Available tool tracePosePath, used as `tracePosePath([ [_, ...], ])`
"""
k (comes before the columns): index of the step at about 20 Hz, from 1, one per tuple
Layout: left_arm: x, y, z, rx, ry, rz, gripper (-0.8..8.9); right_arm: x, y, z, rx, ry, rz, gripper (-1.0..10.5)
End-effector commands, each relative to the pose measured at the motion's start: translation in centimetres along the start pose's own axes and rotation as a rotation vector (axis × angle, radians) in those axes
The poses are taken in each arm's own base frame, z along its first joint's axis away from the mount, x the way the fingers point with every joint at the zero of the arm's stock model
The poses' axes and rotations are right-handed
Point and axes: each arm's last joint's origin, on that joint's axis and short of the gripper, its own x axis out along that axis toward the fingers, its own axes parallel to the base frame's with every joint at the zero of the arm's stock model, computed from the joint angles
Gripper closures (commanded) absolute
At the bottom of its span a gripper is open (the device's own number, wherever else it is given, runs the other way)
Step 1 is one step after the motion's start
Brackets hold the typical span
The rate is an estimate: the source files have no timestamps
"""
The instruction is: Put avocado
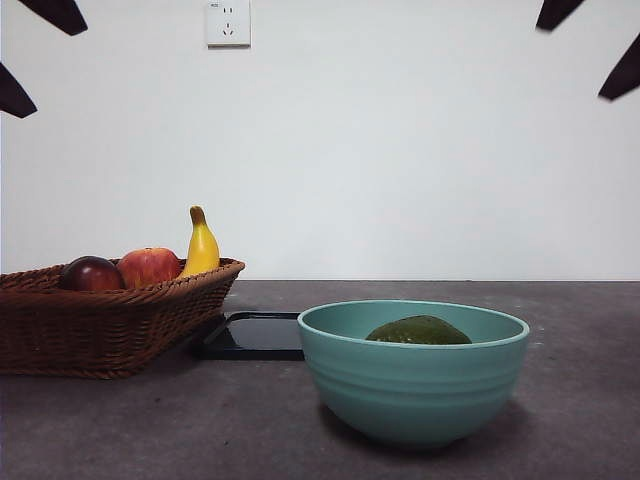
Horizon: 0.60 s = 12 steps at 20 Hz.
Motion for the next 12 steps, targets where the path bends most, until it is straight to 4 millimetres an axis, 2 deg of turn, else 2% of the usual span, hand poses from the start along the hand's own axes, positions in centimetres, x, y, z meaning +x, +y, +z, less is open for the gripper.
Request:
tracePosePath([
  [1,0.0,-0.2,0.2,0.024,-0.006,-0.032,4.4,1.2,0.0,0.9,-0.01,0.039,0.014,5.4],
  [8,0.0,-0.3,0.2,0.032,-0.004,-0.052,4.4,7.7,-0.4,2.5,-0.053,0.192,-0.025,5.6],
  [12,0.0,-0.3,0.2,0.031,-0.003,-0.052,4.4,11.5,-0.4,3.0,-0.089,0.25,-0.061,6.2],
])
